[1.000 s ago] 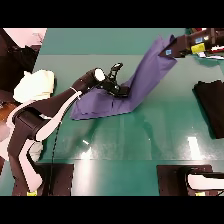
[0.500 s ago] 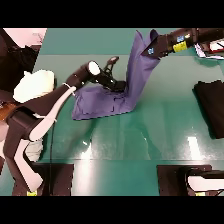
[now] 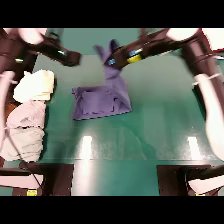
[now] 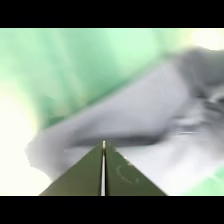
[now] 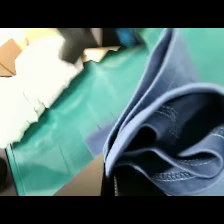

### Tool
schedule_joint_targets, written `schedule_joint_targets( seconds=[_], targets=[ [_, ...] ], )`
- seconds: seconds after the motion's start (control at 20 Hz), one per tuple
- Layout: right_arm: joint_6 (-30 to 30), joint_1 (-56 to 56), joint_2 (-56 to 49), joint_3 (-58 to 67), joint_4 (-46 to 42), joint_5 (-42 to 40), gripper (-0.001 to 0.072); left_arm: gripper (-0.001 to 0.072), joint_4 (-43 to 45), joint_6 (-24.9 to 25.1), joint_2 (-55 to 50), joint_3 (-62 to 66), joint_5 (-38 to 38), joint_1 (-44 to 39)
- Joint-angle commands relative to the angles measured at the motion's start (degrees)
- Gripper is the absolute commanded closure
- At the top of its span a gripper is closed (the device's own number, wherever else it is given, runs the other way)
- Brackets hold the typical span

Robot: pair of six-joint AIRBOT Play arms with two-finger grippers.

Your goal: Fold the shirts.

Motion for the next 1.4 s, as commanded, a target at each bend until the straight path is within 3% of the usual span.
schedule_joint_targets(
  seconds=[0.0, 0.1, 0.15, 0.25, 0.5, 0.65, 0.8, 1.0, 1.35],
  targets=[
    [-4.48, 10.75, -7.91, 0.07, -0.04, -16.17, 0.0644, 0.0681, 7.02, 0.07, 8.44, 0.07, -3.67, 7.50],
    [-5.77, 15.41, -12.74, 0.07, -0.07, -24.04, 0.0273, 0.0681, 6.99, 0.04, 11.39, 0.04, -3.96, 10.47],
    [-5.79, 16.68, -14.23, 0.07, -0.13, -25.97, 0.0171, 0.0681, 6.99, 0.02, 12.50, 0.04, -4.11, 11.47],
    [-5.73, 16.61, -14.43, 0.07, -0.57, -24.83, 0.0172, 0.0681, 7.19, 0.04, 13.62, 0.02, -4.55, 12.04],
    [-0.96, 5.09, -7.82, -1.57, -11.21, 0.07, 0.0179, 0.0681, 4.13, 0.04, 13.73, -0.02, -5.60, 12.04],
    [-0.13, -5.75, -2.97, -10.36, -11.56, 7.52, 0.0179, 0.0681, 1.01, 0.07, 13.73, -0.98, -5.38, 11.87],
    [3.15, -16.09, -0.35, -20.46, -9.16, 6.64, 0.0178, 0.0680, -1.55, 0.09, 13.70, -4.68, -3.26, 11.87],
    [3.89, -24.90, -1.57, -30.05, 4.92, 3.34, 0.0176, 0.0681, -3.80, 0.09, 13.70, -9.42, -1.09, 11.85],
    [3.21, -20.24, -11.08, -33.09, 12.70, 0.55, 0.0176, 0.0681, -4.92, 0.26, 13.70, -12.26, 1.33, 11.87]
  ],
)
